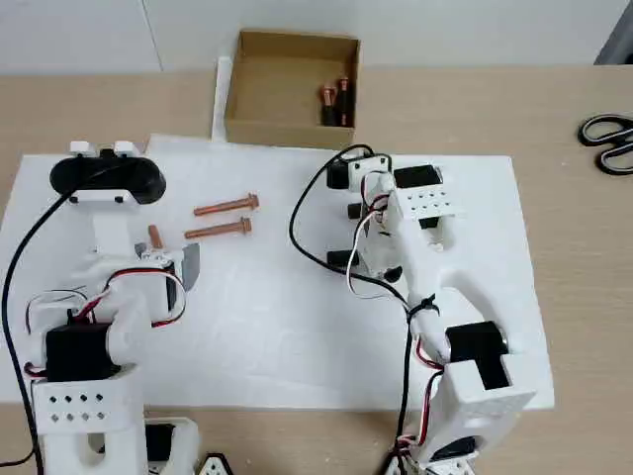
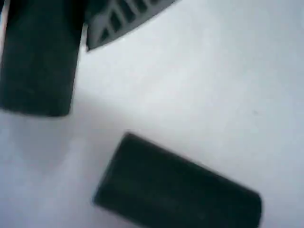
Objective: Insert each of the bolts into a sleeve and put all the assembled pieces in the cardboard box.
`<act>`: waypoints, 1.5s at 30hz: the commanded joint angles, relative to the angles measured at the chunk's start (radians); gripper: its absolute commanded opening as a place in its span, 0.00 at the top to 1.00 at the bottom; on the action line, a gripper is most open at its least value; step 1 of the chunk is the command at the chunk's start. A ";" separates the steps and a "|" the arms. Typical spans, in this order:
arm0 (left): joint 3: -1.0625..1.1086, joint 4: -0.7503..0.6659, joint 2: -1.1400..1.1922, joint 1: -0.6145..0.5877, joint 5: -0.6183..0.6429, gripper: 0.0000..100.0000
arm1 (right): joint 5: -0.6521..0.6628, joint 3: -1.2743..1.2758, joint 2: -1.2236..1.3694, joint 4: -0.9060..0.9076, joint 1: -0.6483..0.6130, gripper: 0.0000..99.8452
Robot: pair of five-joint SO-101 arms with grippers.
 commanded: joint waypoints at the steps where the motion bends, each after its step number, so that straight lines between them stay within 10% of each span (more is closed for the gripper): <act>1: -0.033 0.009 -0.015 0.000 -0.005 0.79 | -0.008 -0.003 0.008 -0.007 0.010 0.88; 45: -0.033 0.023 -0.015 0.000 -0.006 0.79 | -0.006 -0.255 0.151 0.159 0.008 0.86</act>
